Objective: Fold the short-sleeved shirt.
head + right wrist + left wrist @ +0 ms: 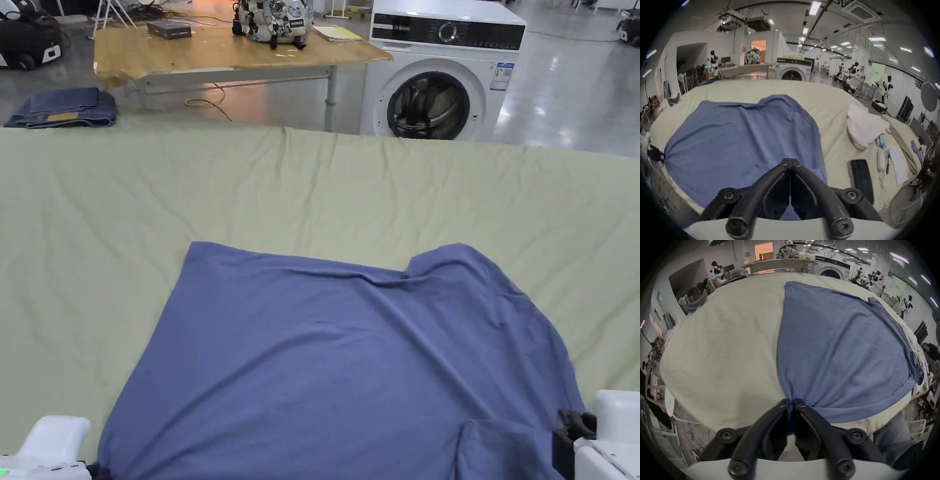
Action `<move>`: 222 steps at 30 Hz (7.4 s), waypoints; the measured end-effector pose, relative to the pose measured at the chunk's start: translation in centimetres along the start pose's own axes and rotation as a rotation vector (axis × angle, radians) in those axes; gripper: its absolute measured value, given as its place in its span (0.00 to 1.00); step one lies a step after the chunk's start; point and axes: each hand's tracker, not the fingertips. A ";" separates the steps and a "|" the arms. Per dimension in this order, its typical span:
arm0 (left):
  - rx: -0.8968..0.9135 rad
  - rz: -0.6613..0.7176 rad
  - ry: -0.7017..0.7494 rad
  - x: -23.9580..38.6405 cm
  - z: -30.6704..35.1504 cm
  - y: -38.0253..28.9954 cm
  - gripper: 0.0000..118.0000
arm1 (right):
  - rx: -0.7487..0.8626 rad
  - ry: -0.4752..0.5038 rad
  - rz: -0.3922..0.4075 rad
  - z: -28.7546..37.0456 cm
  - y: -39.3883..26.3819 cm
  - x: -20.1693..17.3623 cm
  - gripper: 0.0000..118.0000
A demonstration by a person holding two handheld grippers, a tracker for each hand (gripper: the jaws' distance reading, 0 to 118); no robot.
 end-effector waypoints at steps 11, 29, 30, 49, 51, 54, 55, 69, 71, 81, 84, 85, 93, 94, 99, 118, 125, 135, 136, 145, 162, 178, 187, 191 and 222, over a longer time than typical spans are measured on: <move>0.010 0.034 -0.019 0.0 0.7 -0.3 0.00 | -0.285 0.091 -0.005 0.7 -4.8 3.1 0.55; 0.123 0.058 -0.074 -0.6 2.9 1.0 0.00 | -0.264 0.165 -0.068 1.2 -4.3 3.6 0.08; 0.146 0.061 -0.086 -0.6 3.3 1.6 0.00 | -0.235 0.168 -0.083 1.5 -3.6 3.8 0.08; 0.322 0.065 -0.099 -0.7 -1.4 18.0 0.00 | -0.146 0.148 -0.204 -9.9 10.3 3.6 0.08; 0.292 0.067 -0.093 -0.5 -3.1 19.4 0.00 | -0.172 0.140 -0.200 -12.4 10.7 3.4 0.08; 0.244 0.070 -0.078 -0.2 -5.2 20.9 0.00 | -0.203 0.141 -0.200 -15.1 11.2 3.1 0.08; 0.235 0.073 -0.075 -0.2 -5.7 21.1 0.00 | -0.212 0.139 -0.201 -15.8 11.3 3.0 0.08; 0.233 0.090 -0.087 -0.1 -6.4 20.9 0.59 | -0.048 0.063 -0.129 -16.4 12.0 2.5 0.58; 0.283 0.093 -0.116 0.1 -5.1 20.5 0.59 | 0.024 0.062 -0.114 -14.9 12.3 2.0 0.58; 0.580 0.030 -0.055 3.2 1.8 15.7 0.09 | 0.314 0.057 -0.110 -7.9 10.1 -2.8 0.00; 0.630 0.010 -0.042 3.6 2.9 14.2 0.00 | 0.344 0.083 -0.129 -6.6 9.5 -3.7 0.00; 0.646 0.015 -0.017 3.8 3.3 13.8 0.00 | 0.354 0.086 -0.133 -6.3 9.3 -4.0 0.00; 0.411 0.038 -0.043 0.6 0.8 13.7 0.00 | 0.391 0.077 -0.132 -4.0 8.2 -4.9 0.00; 0.360 0.037 -0.052 0.1 0.1 14.0 0.00 | 0.388 0.078 -0.132 -4.0 8.1 -4.8 0.00; 0.165 0.109 -0.173 -1.9 -3.3 15.9 0.00 | 0.345 0.070 -0.123 -4.7 7.2 -4.3 0.00; -0.074 -0.051 -0.041 2.3 -7.9 16.9 0.02 | 0.238 0.026 -0.108 -5.6 4.7 -2.0 0.00; 0.016 -0.010 -0.085 0.6 -5.9 15.8 0.02 | 0.129 0.037 -0.140 -6.5 5.1 1.2 0.00; 0.098 0.024 -0.131 0.0 -3.1 14.0 0.02 | -0.187 0.048 -0.061 -14.0 5.0 4.8 0.63; 0.097 0.027 -0.133 -0.1 -3.1 14.0 0.02 | -0.220 0.059 -0.047 -15.0 4.6 4.8 0.62; 0.102 0.030 -0.129 0.0 -3.3 13.6 0.02 | -0.280 0.127 -0.079 -15.3 3.4 4.0 0.03; 0.241 0.042 -0.157 -2.4 5.2 11.9 0.01 | -0.160 0.136 -0.030 -4.0 6.3 5.4 0.03; 0.086 0.046 -0.091 -2.6 0.5 -0.8 0.01 | -0.319 0.097 -0.057 -2.9 -7.0 4.0 0.03; 0.111 0.060 -0.091 -2.4 1.7 0.7 0.23 | -0.277 -0.013 0.029 -1.6 -5.0 2.7 0.59; 0.210 0.084 -0.087 -1.9 3.3 2.4 0.54 | -0.137 -0.041 0.052 0.4 -1.5 2.1 0.59; 0.121 0.096 -0.170 -5.2 -6.3 24.4 0.00 | 0.233 0.108 -0.060 -4.5 6.7 -8.7 0.00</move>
